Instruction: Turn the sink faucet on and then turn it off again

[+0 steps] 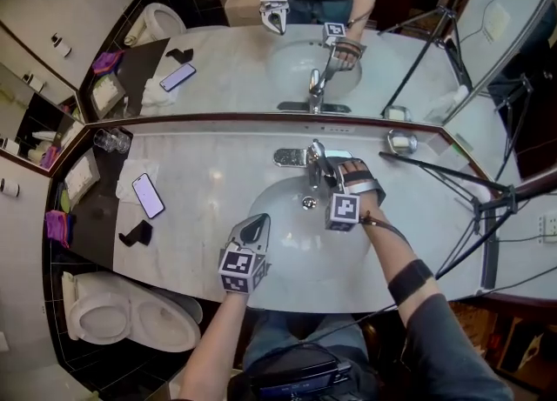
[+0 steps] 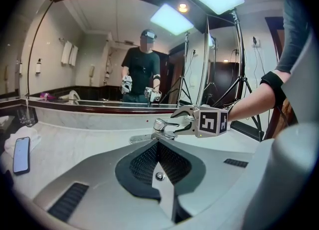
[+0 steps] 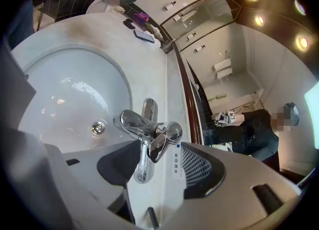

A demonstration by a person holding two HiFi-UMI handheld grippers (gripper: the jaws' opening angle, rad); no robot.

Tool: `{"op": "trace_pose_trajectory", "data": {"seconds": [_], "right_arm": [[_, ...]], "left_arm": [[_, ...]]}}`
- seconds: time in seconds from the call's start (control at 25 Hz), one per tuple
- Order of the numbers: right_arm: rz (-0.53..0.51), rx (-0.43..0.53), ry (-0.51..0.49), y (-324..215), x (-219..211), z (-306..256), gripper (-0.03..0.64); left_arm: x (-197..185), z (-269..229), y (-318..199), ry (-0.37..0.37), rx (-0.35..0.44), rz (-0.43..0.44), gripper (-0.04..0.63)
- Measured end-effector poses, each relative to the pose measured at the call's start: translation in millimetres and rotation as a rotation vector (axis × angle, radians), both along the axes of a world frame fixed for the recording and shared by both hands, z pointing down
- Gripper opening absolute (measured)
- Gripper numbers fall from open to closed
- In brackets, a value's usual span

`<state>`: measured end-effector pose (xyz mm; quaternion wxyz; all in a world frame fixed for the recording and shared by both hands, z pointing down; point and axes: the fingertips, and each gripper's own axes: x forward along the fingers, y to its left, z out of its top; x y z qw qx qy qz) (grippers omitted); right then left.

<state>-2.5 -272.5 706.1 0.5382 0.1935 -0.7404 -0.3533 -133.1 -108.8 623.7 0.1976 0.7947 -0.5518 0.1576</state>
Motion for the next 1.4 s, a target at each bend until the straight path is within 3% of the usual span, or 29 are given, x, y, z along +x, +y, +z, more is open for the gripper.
{"op": "trace_pose_trajectory", "data": {"seconds": [0.28,0.92,1.4], "right_arm": [[0.009,0.026,-0.002,-16.3,-8.0,-11.9,0.238],[0.059,0.042,-0.042,-35.3,-14.6,-34.0,0.235],[0.104,-0.033,-0.084,-41.1,-24.3,-49.1,0.235]], "left_arm": [[-11.9,5.1,4.1,0.004,-0.01,-0.023,-0.012],[-12.6,5.5,5.4,0.006,-0.013,-0.027,-0.012],[-16.7,2.9,7.3,0.013,-0.002,-0.042,-0.012]]}}
